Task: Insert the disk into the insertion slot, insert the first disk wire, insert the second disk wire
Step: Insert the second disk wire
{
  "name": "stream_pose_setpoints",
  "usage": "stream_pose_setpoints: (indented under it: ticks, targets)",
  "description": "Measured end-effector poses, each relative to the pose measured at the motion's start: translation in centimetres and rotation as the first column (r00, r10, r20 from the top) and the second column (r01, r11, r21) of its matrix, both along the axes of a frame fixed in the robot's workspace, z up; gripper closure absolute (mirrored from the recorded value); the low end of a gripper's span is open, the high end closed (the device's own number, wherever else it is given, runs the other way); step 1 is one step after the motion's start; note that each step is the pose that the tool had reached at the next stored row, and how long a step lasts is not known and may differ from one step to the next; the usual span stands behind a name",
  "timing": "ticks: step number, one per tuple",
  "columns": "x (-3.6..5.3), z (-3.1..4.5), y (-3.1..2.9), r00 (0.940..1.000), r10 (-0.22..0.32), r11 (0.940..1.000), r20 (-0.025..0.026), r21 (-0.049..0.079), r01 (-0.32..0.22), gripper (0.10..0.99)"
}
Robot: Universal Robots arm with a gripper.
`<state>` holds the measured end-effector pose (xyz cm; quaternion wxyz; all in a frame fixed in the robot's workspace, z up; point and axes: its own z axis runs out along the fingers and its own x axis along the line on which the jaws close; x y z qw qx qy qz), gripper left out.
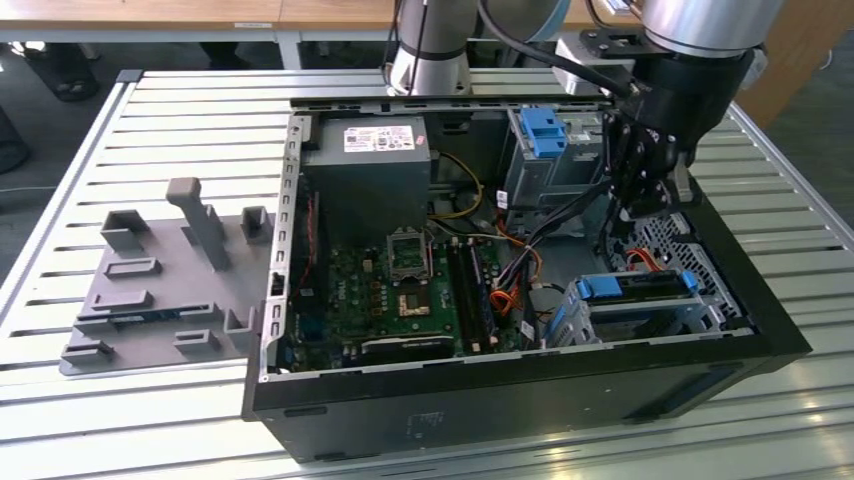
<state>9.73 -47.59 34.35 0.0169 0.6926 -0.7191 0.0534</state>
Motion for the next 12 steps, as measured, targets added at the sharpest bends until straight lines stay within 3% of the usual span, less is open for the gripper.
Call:
stream_pose_setpoints:
  ticks: [12]
  targets:
    - [0.0,-0.26,-2.38,1.0,0.0,1.0,0.0,0.003,0.0,0.937]
